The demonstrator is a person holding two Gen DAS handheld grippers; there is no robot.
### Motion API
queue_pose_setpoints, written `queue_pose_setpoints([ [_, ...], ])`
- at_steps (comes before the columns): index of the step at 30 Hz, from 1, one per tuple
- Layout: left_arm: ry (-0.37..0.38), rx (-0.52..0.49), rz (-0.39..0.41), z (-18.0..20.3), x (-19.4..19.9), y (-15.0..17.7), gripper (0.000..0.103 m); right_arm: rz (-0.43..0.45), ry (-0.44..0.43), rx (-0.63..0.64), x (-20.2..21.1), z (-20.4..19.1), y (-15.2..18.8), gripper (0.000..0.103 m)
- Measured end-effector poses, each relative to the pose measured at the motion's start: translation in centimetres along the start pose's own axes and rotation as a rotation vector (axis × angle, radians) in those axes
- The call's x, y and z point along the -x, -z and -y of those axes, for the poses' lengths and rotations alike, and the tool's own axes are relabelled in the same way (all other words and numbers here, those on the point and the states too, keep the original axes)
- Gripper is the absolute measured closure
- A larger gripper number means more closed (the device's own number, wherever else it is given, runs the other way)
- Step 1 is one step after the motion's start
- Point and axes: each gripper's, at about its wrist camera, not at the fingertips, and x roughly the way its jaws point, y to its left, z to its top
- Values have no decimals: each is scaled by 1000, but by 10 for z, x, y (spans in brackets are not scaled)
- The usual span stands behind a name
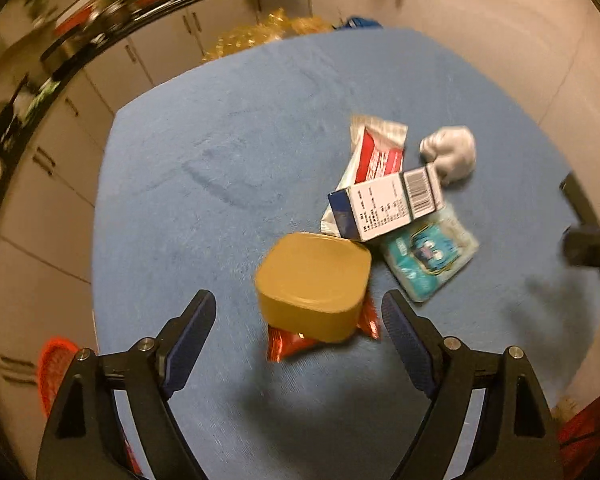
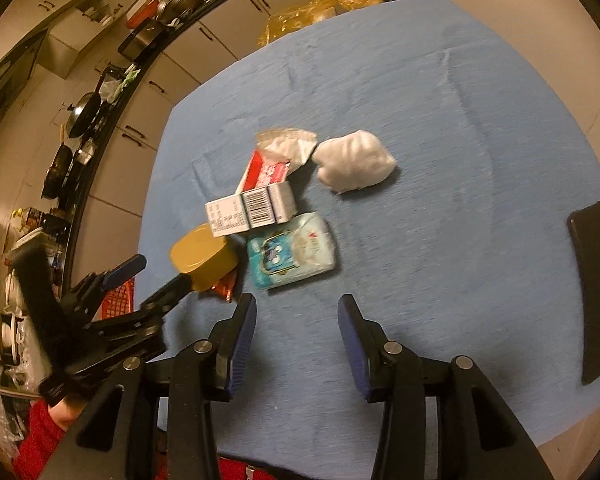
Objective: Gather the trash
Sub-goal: 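Grasp the yellow plastic container with the left tool while the right tool returns over the table, then grasp the white medicine box with the right tool while the left tool holds the yellow container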
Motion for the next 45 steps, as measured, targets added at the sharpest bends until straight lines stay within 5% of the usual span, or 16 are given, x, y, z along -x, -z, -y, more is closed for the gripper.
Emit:
queue_pose_setpoints([
  [8,-4,-20,-6,3,-31,-8,19,-7,37,-14,4,16,2,57],
  [9,5,-13,2,3,-32,-8,25,-11,39,-13,3,17,3,57],
  [10,15,-3,17,2,-30,-7,35,-18,40,-11,2,17,4,57],
  [18,69,116,87,-14,-1,8,35,-44,20,13,-10,7,-3,57],
  [25,50,155,127,-19,41,41,35,-68,-62,26,-40,-17,-47,55],
  [32,27,197,101,-26,53,68,35,-96,-54,53,-95,-34,-92,51],
  [40,-6,271,83,-47,57,84,35,-318,-192,175,-107,-63,-55,54],
  [45,-11,295,85,-52,58,89,35,-251,-164,77,-97,-56,-64,50],
])
